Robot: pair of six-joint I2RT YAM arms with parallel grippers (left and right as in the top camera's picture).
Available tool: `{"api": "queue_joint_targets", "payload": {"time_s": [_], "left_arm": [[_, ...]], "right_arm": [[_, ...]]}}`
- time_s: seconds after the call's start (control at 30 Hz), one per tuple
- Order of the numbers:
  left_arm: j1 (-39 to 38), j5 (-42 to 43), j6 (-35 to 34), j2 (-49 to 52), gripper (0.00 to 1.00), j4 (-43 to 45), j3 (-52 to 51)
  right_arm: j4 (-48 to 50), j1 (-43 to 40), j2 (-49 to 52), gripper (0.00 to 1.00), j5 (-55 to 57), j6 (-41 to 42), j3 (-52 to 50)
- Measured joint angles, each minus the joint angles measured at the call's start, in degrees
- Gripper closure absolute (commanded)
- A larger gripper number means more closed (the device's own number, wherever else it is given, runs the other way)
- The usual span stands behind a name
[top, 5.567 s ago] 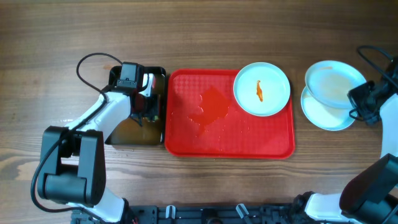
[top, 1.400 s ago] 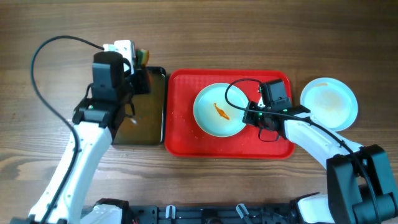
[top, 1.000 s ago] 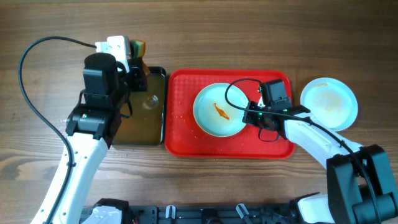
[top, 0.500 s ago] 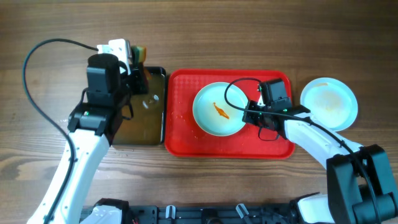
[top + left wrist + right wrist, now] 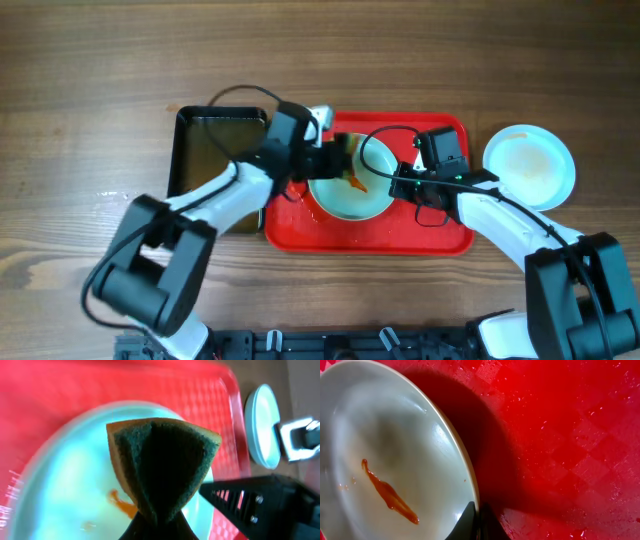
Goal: Clean dirty plates on tray and stack at the side
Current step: 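Wipe the held plate with the sponge in the left gripper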
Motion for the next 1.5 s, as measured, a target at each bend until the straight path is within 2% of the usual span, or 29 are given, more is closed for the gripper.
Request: {"api": "queue_joint_targets", "payload": {"time_s": [0.2, 0.5, 0.6, 0.77, 1.0, 1.07, 1.27, 1.43, 1.5], "left_arm": [[-5.6, 2.0, -9.3, 6.4, 0.96, 7.9, 0.0], [-7.5, 2.0, -10.8, 8.6, 0.96, 7.1, 0.0], [-6.9, 0.3, -8.4, 8.6, 0.96, 4.4, 0.3], [-0.6, -2.0, -1.1, 7.0, 0.96, -1.3, 1.0], [0.9, -8.7, 4.9, 5.5, 0.96, -2.1, 1.0], [1.1, -9.9, 5.9, 2.2, 0.96, -4.7, 0.4], [4.7, -16.3, 6.5, -16.7, 0.96, -14.8, 0.6], [11.6, -21.9, 8.3, -17.9, 0.96, -25.2, 0.5], [14.8, -23.1, 11.0, -17.9, 0.96, -27.9, 0.5]], "right_arm": [[0.0, 0.0, 0.0, 0.96, 0.0, 0.0, 0.0], [0.0, 0.0, 0.0, 0.96, 0.0, 0.0, -0.2], [0.0, 0.0, 0.0, 0.96, -0.4, 0.0, -0.3], [0.0, 0.0, 0.0, 0.96, -0.4, 0.0, -0.3], [0.2, 0.1, 0.0, 0.96, -0.8, 0.0, -0.3], [0.0, 0.1, 0.0, 0.96, -0.9, 0.0, -0.3], [0.0, 0.1, 0.0, 0.96, -0.8, -0.2, -0.3], [0.0, 0.1, 0.0, 0.96, -0.8, -0.2, -0.3], [0.0, 0.1, 0.0, 0.96, -0.8, -0.2, -0.3]]}}
